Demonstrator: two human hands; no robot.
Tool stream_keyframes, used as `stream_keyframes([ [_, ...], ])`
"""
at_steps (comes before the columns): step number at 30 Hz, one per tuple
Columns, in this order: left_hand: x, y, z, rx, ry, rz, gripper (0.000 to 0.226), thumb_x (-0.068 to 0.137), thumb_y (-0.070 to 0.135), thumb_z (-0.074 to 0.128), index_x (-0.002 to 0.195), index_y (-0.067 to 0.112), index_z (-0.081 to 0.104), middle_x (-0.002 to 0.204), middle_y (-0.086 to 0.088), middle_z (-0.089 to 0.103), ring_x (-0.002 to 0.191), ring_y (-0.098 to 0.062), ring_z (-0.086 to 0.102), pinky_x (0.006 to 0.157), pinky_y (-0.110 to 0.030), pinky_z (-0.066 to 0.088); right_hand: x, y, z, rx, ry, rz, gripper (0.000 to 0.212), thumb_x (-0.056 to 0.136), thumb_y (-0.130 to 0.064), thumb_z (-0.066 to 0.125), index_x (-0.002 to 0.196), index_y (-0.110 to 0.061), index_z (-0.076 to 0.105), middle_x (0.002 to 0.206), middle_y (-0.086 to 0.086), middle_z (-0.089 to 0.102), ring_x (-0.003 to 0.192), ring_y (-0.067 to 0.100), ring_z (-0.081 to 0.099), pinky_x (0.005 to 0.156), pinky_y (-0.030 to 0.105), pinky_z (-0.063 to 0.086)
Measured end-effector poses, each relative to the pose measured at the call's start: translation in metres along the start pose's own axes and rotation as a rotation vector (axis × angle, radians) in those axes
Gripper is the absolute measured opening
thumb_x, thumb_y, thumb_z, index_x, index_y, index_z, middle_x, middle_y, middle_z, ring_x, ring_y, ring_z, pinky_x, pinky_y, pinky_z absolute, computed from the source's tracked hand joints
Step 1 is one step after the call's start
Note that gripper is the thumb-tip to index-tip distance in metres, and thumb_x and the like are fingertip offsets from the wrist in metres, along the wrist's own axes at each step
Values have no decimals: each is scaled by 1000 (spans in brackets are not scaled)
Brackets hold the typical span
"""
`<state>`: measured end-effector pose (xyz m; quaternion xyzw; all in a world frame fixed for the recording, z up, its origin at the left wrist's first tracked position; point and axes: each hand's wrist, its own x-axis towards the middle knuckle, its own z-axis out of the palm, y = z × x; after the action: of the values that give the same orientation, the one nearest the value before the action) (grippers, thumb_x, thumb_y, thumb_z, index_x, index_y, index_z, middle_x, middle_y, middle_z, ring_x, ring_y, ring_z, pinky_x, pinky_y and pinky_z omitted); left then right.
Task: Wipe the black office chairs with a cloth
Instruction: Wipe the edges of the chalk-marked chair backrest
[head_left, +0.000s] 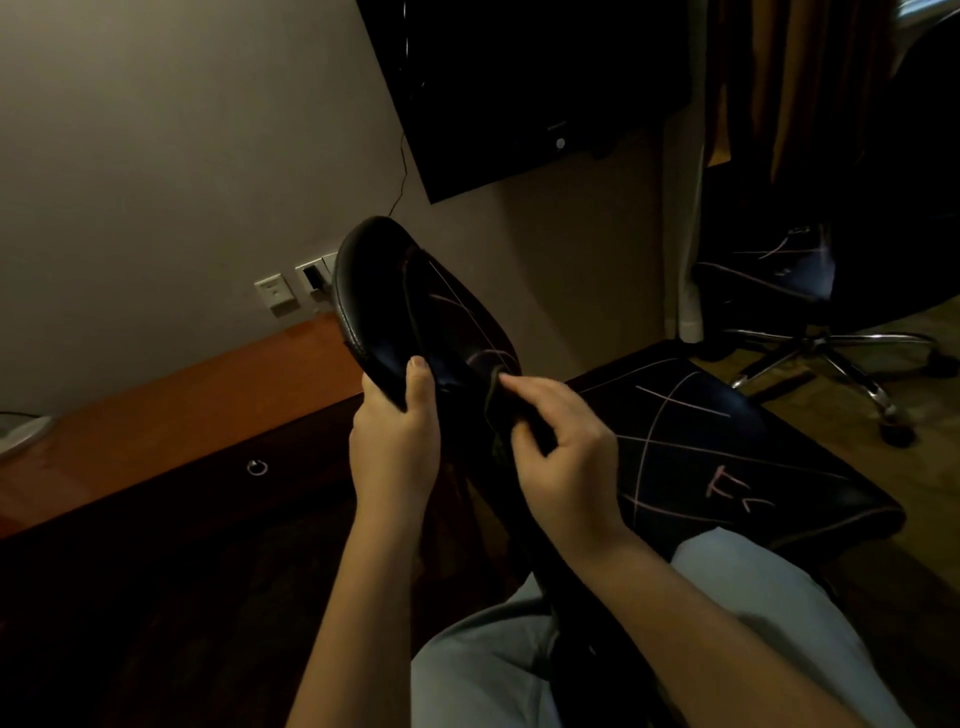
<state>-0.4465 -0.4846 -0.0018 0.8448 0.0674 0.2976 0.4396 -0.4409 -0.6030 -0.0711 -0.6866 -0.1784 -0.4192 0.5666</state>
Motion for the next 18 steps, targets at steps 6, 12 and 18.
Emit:
stream_keyframes([
  [6, 1, -1, 0, 9, -4, -6, 36, 101, 42, 37, 128, 20, 47, 86, 21, 48, 77, 6, 48, 63, -15, 36, 1, 20, 25, -163, -173, -76, 24, 82, 0, 69, 105, -4, 66, 100, 4, 64, 96, 14, 60, 85, 25, 53],
  [12, 0, -2, 0, 5, -14, 6, 47, 100, 44, 37, 138, 17, 43, 93, 21, 47, 80, 5, 46, 67, -16, 37, -17, 49, 15, -191, -165, -24, 16, 85, -2, 69, 100, -5, 64, 94, 3, 58, 87, 11, 56, 80, 15, 46],
  [18, -1, 0, -1, -7, -12, 2, 46, 100, 43, 38, 137, 17, 44, 96, 17, 49, 85, -2, 46, 67, -17, 36, -52, 82, -13, -306, -226, 120, 23, 78, 3, 74, 95, -9, 64, 91, -3, 56, 86, 5, 52, 79, 15, 46],
])
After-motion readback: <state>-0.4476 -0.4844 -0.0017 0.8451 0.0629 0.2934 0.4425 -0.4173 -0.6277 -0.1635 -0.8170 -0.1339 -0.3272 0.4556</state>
